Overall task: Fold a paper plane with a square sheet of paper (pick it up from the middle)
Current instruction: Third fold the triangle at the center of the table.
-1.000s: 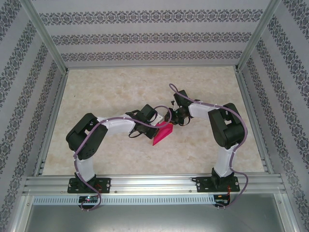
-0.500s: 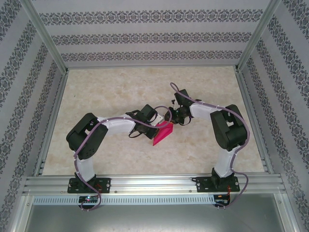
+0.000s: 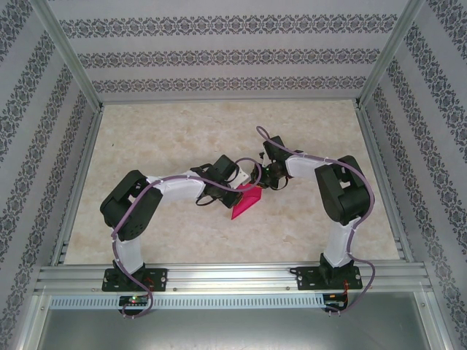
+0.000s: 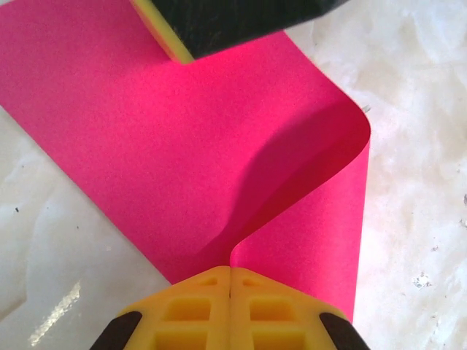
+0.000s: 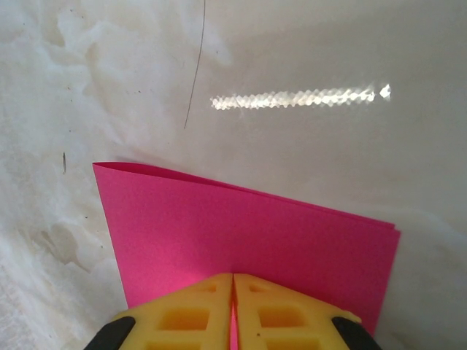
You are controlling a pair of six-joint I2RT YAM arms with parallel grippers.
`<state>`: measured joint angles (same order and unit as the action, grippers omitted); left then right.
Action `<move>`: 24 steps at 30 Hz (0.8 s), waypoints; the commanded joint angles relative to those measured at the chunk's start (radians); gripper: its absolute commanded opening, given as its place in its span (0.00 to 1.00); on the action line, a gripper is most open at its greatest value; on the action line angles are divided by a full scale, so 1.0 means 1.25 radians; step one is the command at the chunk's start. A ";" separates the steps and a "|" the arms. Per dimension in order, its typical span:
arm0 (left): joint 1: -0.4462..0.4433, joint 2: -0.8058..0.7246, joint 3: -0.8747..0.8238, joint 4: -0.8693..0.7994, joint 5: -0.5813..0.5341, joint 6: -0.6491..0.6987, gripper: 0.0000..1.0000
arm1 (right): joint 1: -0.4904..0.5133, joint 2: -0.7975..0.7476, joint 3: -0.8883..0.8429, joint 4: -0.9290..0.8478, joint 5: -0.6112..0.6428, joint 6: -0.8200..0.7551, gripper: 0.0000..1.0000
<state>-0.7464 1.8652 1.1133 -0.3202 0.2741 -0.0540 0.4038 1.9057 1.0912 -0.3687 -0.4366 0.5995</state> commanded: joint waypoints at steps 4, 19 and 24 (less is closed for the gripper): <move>0.007 0.005 0.015 -0.025 -0.003 0.025 0.02 | 0.002 0.010 0.001 -0.013 0.027 -0.016 0.10; 0.006 0.011 -0.007 -0.014 -0.022 0.005 0.02 | 0.002 0.013 -0.003 -0.019 0.037 -0.019 0.11; 0.007 0.025 -0.005 -0.011 -0.013 0.004 0.02 | 0.001 0.010 -0.005 -0.020 0.034 -0.019 0.12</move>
<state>-0.7464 1.8698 1.1023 -0.3317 0.2493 -0.0528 0.4042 1.9057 1.0912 -0.3683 -0.4347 0.5987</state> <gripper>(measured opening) 0.068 0.115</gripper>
